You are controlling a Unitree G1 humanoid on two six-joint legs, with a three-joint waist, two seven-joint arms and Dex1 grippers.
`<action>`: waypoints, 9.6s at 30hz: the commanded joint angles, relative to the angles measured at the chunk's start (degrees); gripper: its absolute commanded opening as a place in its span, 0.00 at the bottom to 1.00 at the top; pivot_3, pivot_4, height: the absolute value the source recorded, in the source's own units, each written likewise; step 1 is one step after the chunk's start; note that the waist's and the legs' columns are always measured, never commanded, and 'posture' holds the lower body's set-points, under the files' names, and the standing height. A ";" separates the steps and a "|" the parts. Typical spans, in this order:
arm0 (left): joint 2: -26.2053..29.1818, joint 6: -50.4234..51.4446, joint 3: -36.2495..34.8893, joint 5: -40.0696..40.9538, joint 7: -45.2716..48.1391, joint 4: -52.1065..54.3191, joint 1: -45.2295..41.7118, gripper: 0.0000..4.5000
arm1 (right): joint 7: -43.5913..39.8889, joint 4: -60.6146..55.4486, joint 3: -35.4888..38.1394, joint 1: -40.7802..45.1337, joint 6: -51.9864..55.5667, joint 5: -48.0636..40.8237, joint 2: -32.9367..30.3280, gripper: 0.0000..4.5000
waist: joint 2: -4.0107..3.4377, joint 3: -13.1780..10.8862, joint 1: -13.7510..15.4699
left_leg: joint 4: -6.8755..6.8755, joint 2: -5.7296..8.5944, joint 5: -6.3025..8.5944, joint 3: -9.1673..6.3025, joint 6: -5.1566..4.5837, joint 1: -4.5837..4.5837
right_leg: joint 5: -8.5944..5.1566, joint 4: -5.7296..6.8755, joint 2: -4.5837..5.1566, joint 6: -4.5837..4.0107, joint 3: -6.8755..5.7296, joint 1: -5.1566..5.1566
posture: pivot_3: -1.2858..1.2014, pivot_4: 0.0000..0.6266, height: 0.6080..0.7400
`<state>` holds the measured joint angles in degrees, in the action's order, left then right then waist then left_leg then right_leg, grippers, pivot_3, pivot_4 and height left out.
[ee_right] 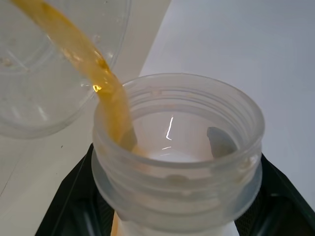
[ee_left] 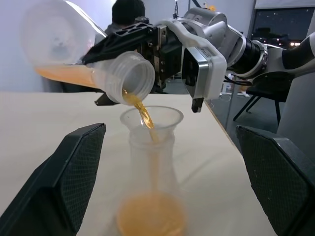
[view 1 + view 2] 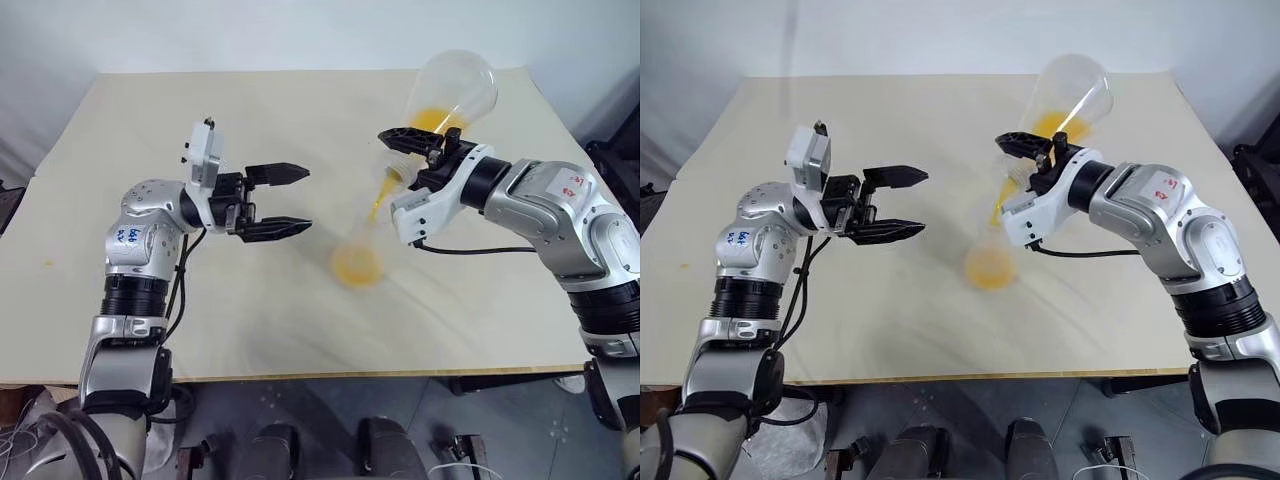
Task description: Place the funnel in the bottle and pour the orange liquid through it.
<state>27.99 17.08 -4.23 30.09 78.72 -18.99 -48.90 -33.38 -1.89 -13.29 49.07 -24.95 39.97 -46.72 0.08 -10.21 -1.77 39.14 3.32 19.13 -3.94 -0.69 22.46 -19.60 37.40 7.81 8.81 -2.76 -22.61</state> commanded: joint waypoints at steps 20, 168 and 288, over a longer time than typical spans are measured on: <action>0.71 0.15 1.13 -0.40 1.04 2.10 0.37 1.00 | 1.69 -0.60 1.01 2.13 -1.07 0.93 0.26 0.55 | 0.00 0.00 0.00 | 0.00 0.01 0.00 0.00 0.00 0.00 | 0.00 0.00 0.00 0.00 0.00 0.00 | 0.52 0.24 1.00; 7.70 -9.12 1.02 -5.10 1.92 -2.47 11.07 1.00 | 3.30 3.42 1.26 5.23 -8.32 3.97 -0.35 0.55 | 0.00 0.00 -0.12 | -0.03 0.00 -0.01 -0.01 0.02 -0.02 | 0.00 0.01 -0.01 0.00 0.03 -0.01 | 0.52 0.24 1.00; 5.85 -14.73 -3.45 -4.39 -5.19 -1.70 17.41 1.00 | -12.25 -19.80 44.12 -24.19 65.47 -77.31 -1.21 1.00 | 0.01 0.01 0.83 | -0.05 0.08 0.01 -0.17 -0.02 -0.09 | 0.01 0.01 0.15 -0.02 -0.04 0.17 | 0.52 0.24 1.00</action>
<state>32.68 3.51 -6.26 25.07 73.08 -22.23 -32.56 -41.55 -19.03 27.23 27.75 40.42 -34.23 -46.65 0.09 -10.20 -0.95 39.08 3.41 19.15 -4.10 -0.72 22.38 -19.59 37.38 7.97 8.78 -2.80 -22.43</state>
